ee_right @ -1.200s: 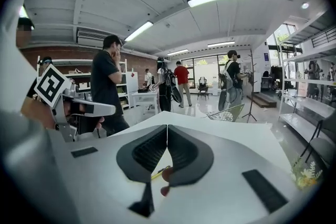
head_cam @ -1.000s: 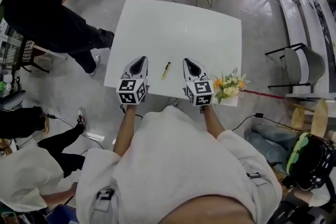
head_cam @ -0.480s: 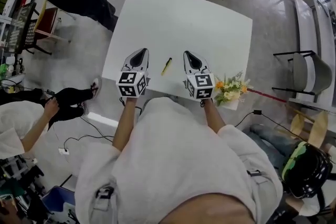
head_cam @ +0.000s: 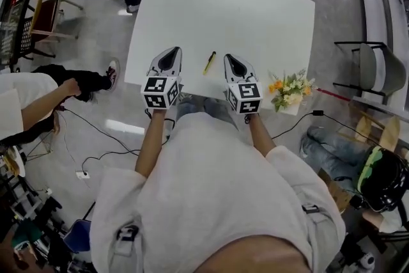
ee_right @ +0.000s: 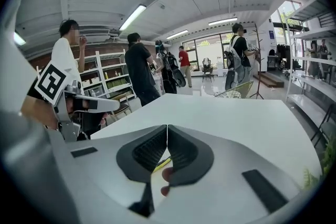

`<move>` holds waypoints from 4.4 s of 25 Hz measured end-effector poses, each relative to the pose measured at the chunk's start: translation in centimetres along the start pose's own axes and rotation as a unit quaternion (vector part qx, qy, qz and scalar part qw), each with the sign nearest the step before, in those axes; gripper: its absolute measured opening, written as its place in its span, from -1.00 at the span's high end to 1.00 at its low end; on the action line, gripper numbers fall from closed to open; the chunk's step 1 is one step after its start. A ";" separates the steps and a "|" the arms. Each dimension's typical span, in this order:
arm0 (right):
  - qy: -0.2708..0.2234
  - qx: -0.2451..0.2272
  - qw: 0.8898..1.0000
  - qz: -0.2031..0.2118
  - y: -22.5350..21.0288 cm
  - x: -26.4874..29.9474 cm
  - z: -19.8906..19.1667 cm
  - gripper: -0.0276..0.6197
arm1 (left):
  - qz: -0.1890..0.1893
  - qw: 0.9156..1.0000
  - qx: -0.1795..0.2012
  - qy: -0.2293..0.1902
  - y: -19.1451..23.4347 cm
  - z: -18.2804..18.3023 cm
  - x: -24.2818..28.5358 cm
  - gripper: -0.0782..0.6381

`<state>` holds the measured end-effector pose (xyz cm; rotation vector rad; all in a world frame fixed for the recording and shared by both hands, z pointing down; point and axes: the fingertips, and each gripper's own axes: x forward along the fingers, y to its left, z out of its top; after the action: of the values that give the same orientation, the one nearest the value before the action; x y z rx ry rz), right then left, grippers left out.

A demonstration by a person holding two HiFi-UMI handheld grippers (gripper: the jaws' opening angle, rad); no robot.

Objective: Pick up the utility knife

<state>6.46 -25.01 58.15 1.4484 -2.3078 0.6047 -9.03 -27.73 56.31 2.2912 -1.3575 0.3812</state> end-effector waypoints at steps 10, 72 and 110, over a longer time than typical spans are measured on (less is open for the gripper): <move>0.051 0.019 0.998 -0.011 1.8 -1.2 -4.9 0.82 | -0.016 0.999 -0.026 0.043 -0.4 -4.7 -1.5 0.73; 0.193 0.032 0.980 -0.023 1.9 7.0 -10.7 0.68 | 0.002 0.997 -0.048 0.058 0.5 -7.1 -2.8 0.73; -0.080 0.004 0.996 -0.048 0.3 -3.1 6.7 0.71 | -0.023 0.998 0.021 -0.047 -1.0 5.3 -2.6 0.73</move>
<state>7.07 -26.08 50.89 1.6564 -2.3400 0.4865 -9.33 -28.04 50.38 2.3964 -1.3515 0.2942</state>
